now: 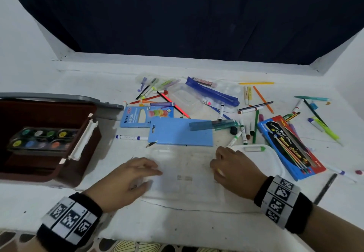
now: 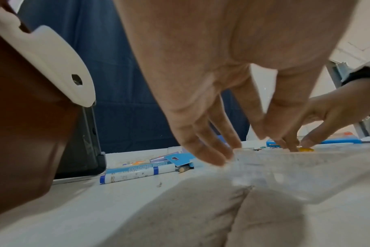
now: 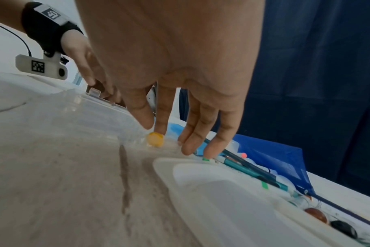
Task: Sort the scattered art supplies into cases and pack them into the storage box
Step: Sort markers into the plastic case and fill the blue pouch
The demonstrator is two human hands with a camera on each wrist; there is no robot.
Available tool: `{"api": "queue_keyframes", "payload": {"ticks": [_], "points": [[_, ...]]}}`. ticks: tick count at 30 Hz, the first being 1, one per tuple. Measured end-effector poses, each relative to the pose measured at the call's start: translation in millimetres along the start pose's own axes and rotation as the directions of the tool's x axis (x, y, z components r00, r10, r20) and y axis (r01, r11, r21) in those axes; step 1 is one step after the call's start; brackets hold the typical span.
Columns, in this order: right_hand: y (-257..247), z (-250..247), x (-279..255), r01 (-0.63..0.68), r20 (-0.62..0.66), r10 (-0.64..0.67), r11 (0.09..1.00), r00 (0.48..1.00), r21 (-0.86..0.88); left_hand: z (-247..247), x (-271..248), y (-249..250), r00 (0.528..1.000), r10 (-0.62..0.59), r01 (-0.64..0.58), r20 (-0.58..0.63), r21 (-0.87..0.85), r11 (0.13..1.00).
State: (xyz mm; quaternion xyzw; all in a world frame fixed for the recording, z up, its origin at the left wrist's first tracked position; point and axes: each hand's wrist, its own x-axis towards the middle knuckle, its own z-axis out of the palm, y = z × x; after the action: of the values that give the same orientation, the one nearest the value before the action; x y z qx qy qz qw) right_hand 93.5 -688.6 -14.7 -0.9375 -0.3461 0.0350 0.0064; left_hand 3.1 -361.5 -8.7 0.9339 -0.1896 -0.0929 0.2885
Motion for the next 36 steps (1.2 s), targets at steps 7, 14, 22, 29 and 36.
{"api": "queue_keyframes", "payload": {"ticks": [7, 14, 22, 29, 36], "points": [[-6, 1, 8, -0.029, -0.034, 0.028, 0.999, 0.999, -0.036, 1, 30, 4, 0.968, -0.165, 0.08, 0.188, 0.393, 0.916], [-9, -14, 29, -0.081, 0.059, 0.084, 0.995, 0.995, -0.049, 0, 33, 0, 0.971, -0.19, 0.105, 0.146, 0.45, 0.887], [-25, -22, 46, -0.271, 0.068, 0.28, 0.955, 0.958, -0.117, 2, 35, -2, 0.973, -0.203, 0.137, 0.108, 0.437, 0.889], [-10, -33, 45, -0.376, 0.016, 0.378, 0.915, 0.926, 0.149, 1, 38, 0, 0.972, -0.21, 0.137, 0.105, 0.476, 0.869], [28, -43, 33, -0.378, -0.066, 0.44, 0.83, 0.896, 0.41, -1, 51, 5, 0.971, -0.209, 0.135, 0.113, 0.461, 0.877]]}}
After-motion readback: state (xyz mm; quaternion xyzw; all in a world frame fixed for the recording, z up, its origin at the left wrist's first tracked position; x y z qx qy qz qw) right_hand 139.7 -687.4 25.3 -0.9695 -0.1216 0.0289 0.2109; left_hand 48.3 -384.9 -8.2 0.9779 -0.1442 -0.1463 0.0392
